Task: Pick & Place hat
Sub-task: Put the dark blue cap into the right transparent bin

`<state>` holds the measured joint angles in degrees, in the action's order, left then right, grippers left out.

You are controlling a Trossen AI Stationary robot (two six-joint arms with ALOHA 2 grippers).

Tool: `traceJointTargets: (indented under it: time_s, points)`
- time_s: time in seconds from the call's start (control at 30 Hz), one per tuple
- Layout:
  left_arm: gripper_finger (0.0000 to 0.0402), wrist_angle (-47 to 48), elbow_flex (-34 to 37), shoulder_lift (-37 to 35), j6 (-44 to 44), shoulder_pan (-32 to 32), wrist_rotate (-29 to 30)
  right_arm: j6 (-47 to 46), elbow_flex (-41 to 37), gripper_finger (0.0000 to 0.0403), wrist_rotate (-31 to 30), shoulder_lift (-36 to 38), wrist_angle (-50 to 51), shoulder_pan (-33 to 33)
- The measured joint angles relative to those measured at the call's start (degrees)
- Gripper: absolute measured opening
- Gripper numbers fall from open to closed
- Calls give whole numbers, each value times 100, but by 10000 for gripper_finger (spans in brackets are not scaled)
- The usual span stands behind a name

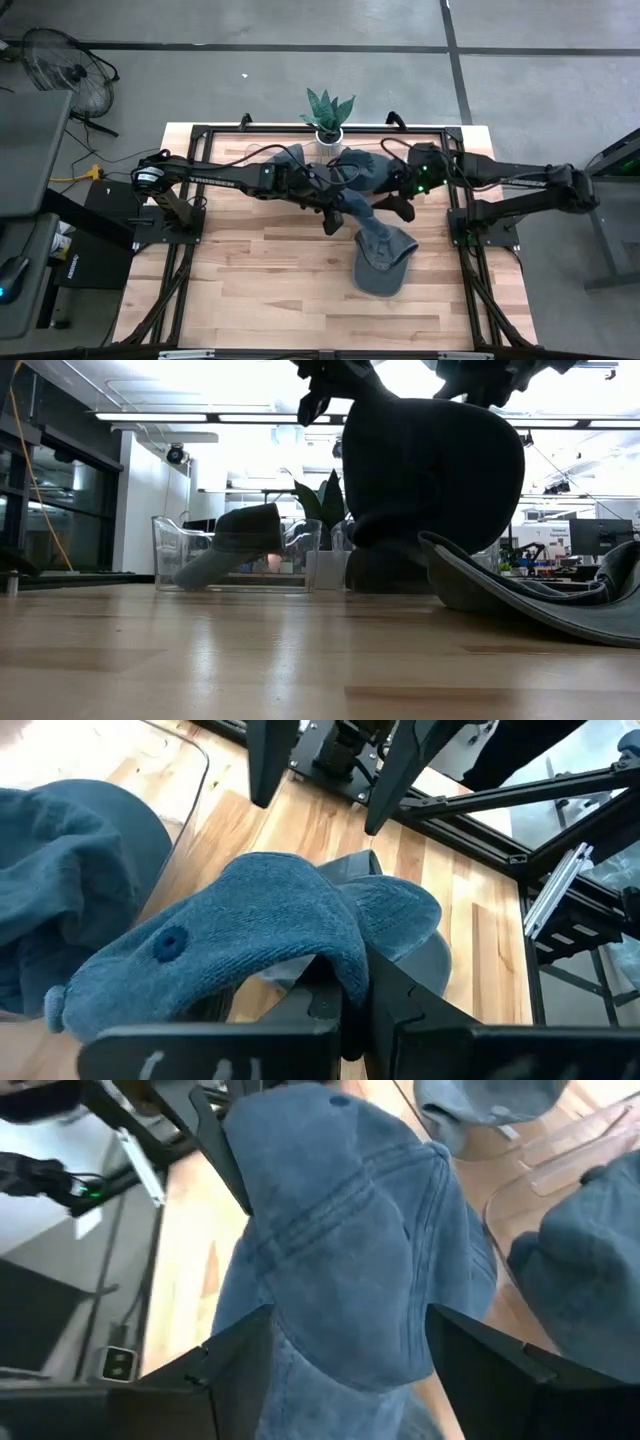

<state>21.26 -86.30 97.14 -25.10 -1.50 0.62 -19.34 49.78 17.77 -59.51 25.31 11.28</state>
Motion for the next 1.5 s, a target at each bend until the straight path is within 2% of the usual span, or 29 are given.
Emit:
traceJointTargets:
  time_s: [0.2,0.47,0.73,0.87,1.07,1.17,1.27,1.5]
  points:
    - [4,-192,0,0,89,0,68,129,0,271,835,-7,-198,443]
    - [4,-490,-2,2,258,0,153,146,3,273,1544,-62,-427,889]
    - [4,-616,-2,2,282,0,156,240,4,273,2108,-513,-793,975]
    - [4,-613,-2,2,282,0,191,200,4,273,2611,-742,-987,973]
    - [4,-614,-2,2,282,0,273,283,4,266,2690,-852,-980,971]
    - [4,-615,-2,2,280,0,274,289,4,244,2707,-852,-998,973]
    - [4,-616,-2,2,281,0,271,289,4,207,2829,-852,-996,971]
    - [4,-612,-2,2,281,0,272,290,4,78,2866,-852,-996,971]
